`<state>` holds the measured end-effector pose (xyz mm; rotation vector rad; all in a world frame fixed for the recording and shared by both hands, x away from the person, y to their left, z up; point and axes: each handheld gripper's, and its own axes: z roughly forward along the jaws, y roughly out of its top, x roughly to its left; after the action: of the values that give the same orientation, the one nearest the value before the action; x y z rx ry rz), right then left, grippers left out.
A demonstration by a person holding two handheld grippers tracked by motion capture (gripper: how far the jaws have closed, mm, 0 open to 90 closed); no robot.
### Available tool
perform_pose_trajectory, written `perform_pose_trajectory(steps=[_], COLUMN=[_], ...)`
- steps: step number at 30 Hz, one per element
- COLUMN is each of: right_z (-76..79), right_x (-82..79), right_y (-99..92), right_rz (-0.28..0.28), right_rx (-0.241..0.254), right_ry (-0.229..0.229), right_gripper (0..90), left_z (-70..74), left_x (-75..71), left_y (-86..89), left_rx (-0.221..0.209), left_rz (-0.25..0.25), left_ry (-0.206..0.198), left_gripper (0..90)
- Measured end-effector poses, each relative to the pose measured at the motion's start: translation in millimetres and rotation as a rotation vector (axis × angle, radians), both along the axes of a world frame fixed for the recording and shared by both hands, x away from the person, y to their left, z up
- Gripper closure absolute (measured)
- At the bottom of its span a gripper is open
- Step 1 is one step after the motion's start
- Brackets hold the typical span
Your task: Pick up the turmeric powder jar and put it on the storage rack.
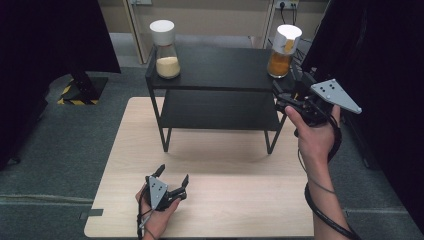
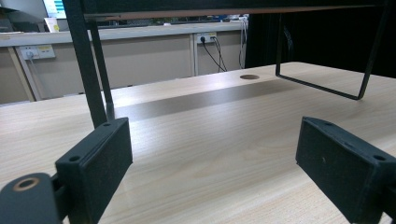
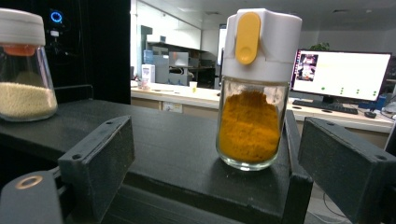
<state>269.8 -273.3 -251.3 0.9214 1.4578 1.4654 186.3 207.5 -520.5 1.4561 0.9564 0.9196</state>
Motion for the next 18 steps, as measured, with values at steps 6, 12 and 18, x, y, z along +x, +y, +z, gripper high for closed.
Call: perform_pose_trajectory(steps=[6, 12, 18], right_z=[-7.2, -13.8, -21.8], right_x=[-5.3, -10.8, -15.9], right_y=[-0.1, -0.6, -1.5], right_rz=[0.011, 0.026, 0.036], right_rx=[-0.007, -0.011, -0.013], right_ry=[-0.001, 0.004, 0.008], right_gripper=[11.2, 11.2, 11.2], left_z=[0.2, 0.1, 0.5], left_x=[0.1, 0.0, 0.0], left_y=[0.0, -0.4, -0.5], left_rx=[0.0, 0.002, 0.006], left_rz=[0.0, 0.001, 0.0], left_ry=[0.001, 0.0, 0.001], left_gripper=[10.3, 10.3, 10.3])
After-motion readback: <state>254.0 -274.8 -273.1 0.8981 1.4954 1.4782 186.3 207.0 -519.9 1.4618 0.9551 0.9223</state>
